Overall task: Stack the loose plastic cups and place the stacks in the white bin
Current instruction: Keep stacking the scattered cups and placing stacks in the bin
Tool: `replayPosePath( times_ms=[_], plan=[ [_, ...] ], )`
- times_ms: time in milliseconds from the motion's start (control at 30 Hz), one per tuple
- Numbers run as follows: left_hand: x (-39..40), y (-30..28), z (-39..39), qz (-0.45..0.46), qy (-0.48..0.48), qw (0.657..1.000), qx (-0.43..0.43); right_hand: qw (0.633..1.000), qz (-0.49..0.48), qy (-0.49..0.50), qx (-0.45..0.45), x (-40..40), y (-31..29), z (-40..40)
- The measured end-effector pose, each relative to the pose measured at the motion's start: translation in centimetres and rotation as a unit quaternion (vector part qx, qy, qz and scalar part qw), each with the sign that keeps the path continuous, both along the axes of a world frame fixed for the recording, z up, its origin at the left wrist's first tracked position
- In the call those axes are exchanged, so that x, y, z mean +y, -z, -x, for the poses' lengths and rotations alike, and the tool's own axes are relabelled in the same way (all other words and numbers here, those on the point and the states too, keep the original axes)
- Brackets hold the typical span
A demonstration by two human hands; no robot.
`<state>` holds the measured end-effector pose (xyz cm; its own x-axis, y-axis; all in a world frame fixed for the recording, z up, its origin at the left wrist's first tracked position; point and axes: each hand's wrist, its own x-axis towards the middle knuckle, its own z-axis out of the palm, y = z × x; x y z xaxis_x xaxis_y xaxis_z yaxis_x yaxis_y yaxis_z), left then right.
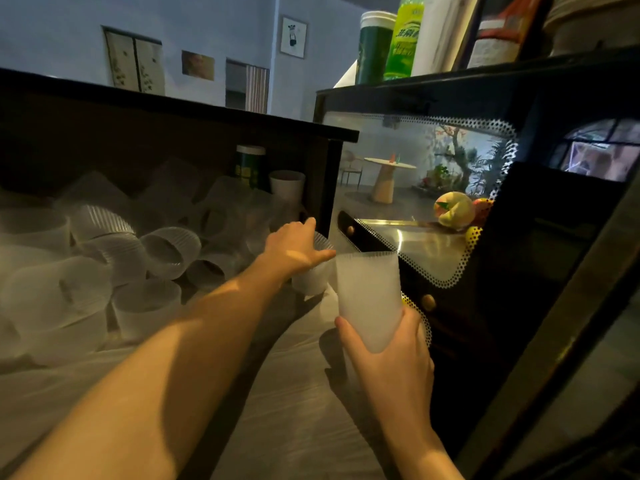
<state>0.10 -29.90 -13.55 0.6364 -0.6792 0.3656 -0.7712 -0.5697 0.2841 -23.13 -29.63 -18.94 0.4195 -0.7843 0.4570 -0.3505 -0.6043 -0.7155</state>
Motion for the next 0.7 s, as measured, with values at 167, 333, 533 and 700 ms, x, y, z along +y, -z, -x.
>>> replayPosePath(
  times_ms=[167,333,533,700],
  plan=[
    [-1.2,0.2,0.2,-0.008,-0.04,0.997,-0.061,1.0,-0.006,-0.005,0.012,-0.1,-0.2,-0.2],
    [0.8,-0.7,0.5,0.227,0.06,0.964,0.124,1.0,0.001,-0.03,0.008,-0.4,0.0,-0.1],
    [6.0,-1.7,3.0,0.401,0.123,0.864,0.28,0.998,0.007,-0.066,-0.012,-0.3,0.2,0.0],
    [9.8,-1.2,5.8,0.412,0.194,0.838,0.302,0.993,0.022,-0.115,0.013,0.3,-0.1,0.3]
  ],
)
